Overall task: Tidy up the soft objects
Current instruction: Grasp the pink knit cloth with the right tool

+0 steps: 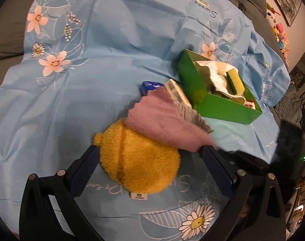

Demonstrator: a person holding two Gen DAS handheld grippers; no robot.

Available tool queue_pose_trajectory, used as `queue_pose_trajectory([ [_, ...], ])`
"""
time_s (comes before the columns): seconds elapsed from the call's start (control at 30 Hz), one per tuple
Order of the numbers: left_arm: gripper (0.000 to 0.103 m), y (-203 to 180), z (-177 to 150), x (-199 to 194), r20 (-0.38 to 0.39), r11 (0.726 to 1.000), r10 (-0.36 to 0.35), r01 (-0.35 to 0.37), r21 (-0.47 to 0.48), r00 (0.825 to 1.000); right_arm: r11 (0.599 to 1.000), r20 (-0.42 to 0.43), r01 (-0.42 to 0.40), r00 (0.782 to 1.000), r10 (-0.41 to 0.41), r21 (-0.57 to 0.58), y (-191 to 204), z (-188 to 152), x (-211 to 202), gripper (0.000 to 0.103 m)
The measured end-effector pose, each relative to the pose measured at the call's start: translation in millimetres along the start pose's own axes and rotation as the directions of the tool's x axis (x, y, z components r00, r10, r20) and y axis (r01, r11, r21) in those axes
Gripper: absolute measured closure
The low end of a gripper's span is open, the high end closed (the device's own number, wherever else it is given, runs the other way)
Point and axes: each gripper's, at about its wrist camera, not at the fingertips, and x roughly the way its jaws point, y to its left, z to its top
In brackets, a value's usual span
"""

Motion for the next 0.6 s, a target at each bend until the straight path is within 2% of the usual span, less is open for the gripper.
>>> queue_pose_trajectory([
  [0.07,0.001,-6,0,3,-0.005,1.000,-0.013,0.013,0.014,1.000,1.000,0.052,0.010,0.999,-0.010,0.004,-8,0,-27,0.092],
  [0.13,0.001,-14,-1,7,-0.019,0.999,-0.039,0.039,0.025,0.999,0.999,0.053,0.031,0.998,-0.031,0.014,-18,-2,-44,0.092],
  [0.3,0.001,-50,-11,27,-0.097,0.987,-0.137,0.145,0.076,0.986,0.993,-0.046,0.111,0.993,-0.109,0.048,-40,-21,-61,0.092],
  [0.53,0.001,-94,-26,62,-0.205,0.969,-0.180,0.209,0.132,0.962,0.986,-0.123,0.136,0.985,-0.123,0.101,-53,-55,-72,0.092],
  [0.57,0.001,-97,-28,66,-0.214,0.969,-0.175,0.207,0.136,0.961,0.984,-0.129,0.144,0.983,-0.130,0.108,-57,-56,-73,0.088],
  [0.6,0.001,-100,-30,71,-0.225,0.970,-0.165,0.199,0.140,0.960,0.980,-0.133,0.163,0.980,-0.147,0.112,-59,-57,-73,0.075],
])
